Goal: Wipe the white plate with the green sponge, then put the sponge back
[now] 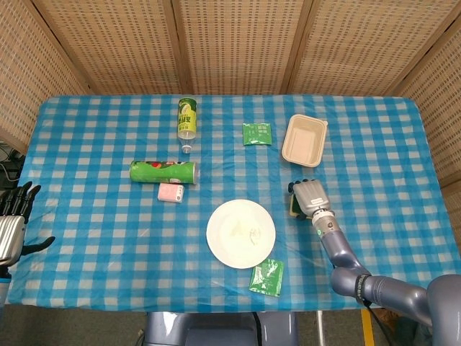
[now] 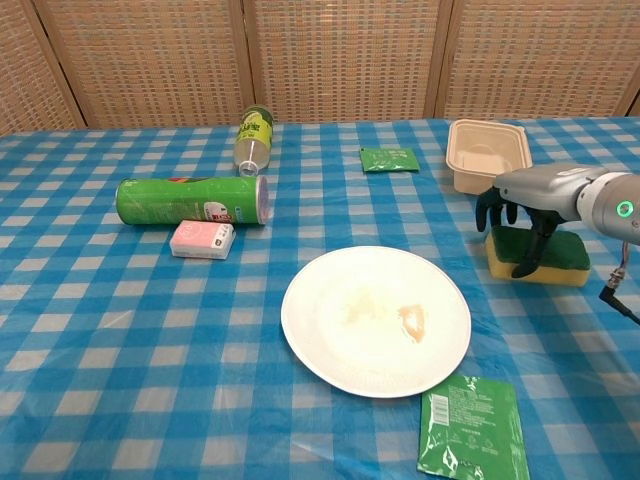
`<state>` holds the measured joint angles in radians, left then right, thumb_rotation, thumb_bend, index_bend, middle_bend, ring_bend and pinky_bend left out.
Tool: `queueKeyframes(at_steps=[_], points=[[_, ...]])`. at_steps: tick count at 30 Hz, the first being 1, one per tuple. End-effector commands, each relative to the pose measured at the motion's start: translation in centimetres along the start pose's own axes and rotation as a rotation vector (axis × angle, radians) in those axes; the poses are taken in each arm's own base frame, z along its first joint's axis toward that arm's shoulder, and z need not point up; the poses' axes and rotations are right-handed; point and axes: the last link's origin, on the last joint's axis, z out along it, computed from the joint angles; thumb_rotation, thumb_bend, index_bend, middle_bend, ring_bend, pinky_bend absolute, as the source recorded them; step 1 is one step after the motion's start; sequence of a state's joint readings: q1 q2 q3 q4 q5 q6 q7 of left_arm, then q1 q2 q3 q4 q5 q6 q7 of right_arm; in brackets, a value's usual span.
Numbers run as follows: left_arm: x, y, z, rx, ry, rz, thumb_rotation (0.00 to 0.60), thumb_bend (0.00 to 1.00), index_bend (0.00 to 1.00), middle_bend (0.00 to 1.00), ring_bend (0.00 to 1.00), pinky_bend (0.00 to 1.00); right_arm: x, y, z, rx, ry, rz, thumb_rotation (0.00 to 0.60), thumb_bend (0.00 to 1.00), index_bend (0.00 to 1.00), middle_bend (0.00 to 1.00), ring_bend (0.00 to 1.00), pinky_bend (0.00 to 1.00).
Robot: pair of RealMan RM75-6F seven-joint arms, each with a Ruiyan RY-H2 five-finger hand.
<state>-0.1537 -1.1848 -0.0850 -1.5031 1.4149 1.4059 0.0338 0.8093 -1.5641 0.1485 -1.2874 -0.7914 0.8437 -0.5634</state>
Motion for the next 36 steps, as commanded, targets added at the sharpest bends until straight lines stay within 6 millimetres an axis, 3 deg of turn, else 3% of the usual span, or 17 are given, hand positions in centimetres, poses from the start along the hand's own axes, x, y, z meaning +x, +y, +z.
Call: queueKeyframes(at_steps=[1,5,12,17,23,27,31,36], points=[[0.0,0.0,0.0,0.001,0.0,0.0,0.6,0.0,0.0,0.0,0.0,0.0,-0.1,-0.1,0.0,0.0,0.004,-0.009,0.6,0.23,0.43,0.49,0.42,0.58],[0.0,0.0,-0.1,0.001,0.002,-0.001,0.6,0.0,0.0,0.0,0.0,0.0,0.2,-0.1,-0.1,0.006,0.033,-0.012,0.6,0.31,0.46,0.52,0.46,0.68],[0.1,0.1,-0.1,-0.001,0.0,-0.004,0.6,0.0,0.0,0.0,0.0,0.0,2.6,-0.6,-1.8,0.078,0.126,0.06,0.6,0.34,0.47,0.53,0.47,0.68],[0.0,0.1,-0.1,-0.005,-0.004,-0.007,0.6,0.0,0.0,0.0,0.0,0.0,5.2,-1.8,-4.7,0.219,0.19,0.219,0.6,0.37,0.47,0.53,0.47,0.68],[0.0,0.2,-0.1,-0.009,-0.009,-0.008,0.6,0.0,0.0,0.0,0.0,0.0,6.6,-3.7,-7.6,0.412,0.203,0.371,0.6,0.38,0.47,0.53,0.47,0.68],[0.0,0.2,-0.1,-0.008,-0.01,-0.008,0.6,0.0,0.0,0.0,0.0,0.0,6.5,-5.0,-8.0,0.513,0.201,0.418,0.6,0.38,0.48,0.54,0.47,0.68],[0.0,0.1,0.0,-0.003,-0.011,-0.013,0.6,0.0,0.0,0.0,0.0,0.0,5.2,-6.3,-7.8,0.598,0.149,0.482,0.6,0.38,0.48,0.54,0.48,0.68],[0.0,0.1,0.0,0.0,-0.013,-0.013,0.6,0.0,0.0,0.0,0.0,0.0,3.6,-7.1,-7.0,0.635,0.152,0.441,0.6,0.38,0.49,0.55,0.48,0.68]])
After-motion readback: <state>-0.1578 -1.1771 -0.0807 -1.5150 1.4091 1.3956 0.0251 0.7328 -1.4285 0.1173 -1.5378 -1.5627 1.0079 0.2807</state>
